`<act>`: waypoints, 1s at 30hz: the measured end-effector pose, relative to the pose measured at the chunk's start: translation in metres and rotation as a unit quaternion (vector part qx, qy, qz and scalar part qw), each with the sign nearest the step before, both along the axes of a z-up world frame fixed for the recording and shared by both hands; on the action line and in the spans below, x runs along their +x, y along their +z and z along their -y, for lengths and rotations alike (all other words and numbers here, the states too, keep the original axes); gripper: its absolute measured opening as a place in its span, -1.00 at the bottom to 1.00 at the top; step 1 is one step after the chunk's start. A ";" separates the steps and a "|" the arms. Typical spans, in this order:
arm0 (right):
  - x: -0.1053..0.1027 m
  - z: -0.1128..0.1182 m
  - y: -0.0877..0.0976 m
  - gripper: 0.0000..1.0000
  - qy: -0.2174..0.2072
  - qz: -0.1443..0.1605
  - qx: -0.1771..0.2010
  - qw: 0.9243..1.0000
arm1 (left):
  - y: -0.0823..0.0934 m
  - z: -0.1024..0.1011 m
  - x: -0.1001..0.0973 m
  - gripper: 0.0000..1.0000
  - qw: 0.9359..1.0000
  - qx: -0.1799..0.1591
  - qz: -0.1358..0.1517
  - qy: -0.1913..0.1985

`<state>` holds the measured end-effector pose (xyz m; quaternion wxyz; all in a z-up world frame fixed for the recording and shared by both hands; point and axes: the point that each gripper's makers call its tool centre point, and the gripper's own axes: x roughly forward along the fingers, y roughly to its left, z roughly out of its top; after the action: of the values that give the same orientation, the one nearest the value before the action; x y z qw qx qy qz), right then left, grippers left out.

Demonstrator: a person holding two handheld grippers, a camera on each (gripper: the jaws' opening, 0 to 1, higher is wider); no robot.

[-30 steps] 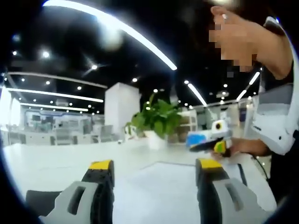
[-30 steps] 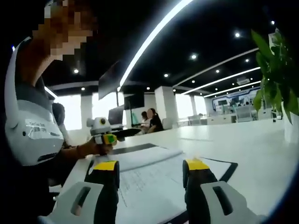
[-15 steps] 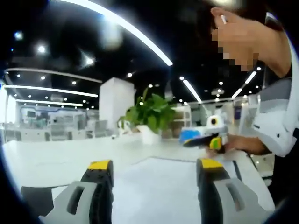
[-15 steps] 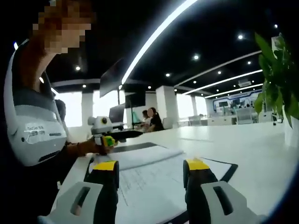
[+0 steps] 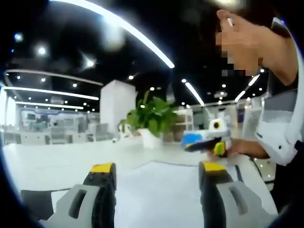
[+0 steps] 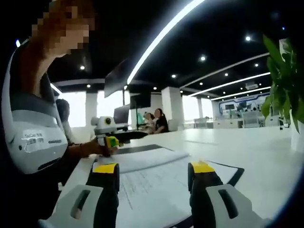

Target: Flip through the bound document one page at a time

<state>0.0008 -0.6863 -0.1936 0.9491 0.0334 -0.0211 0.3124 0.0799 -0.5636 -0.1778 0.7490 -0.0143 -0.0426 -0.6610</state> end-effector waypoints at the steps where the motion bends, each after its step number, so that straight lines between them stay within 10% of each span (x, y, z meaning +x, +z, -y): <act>1: 0.000 0.000 0.000 0.20 0.000 0.000 0.000 1.000 | -0.001 0.000 0.000 0.42 1.000 0.001 0.000 -0.001; 30: -0.006 -0.011 0.005 0.26 0.014 0.014 -0.020 1.000 | -0.012 0.005 -0.015 0.38 0.999 0.033 -0.001 -0.008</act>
<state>-0.0048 -0.6748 -0.1888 0.9447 0.0106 -0.0273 0.3266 0.0649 -0.5687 -0.1895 0.7435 0.0095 -0.0195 -0.6684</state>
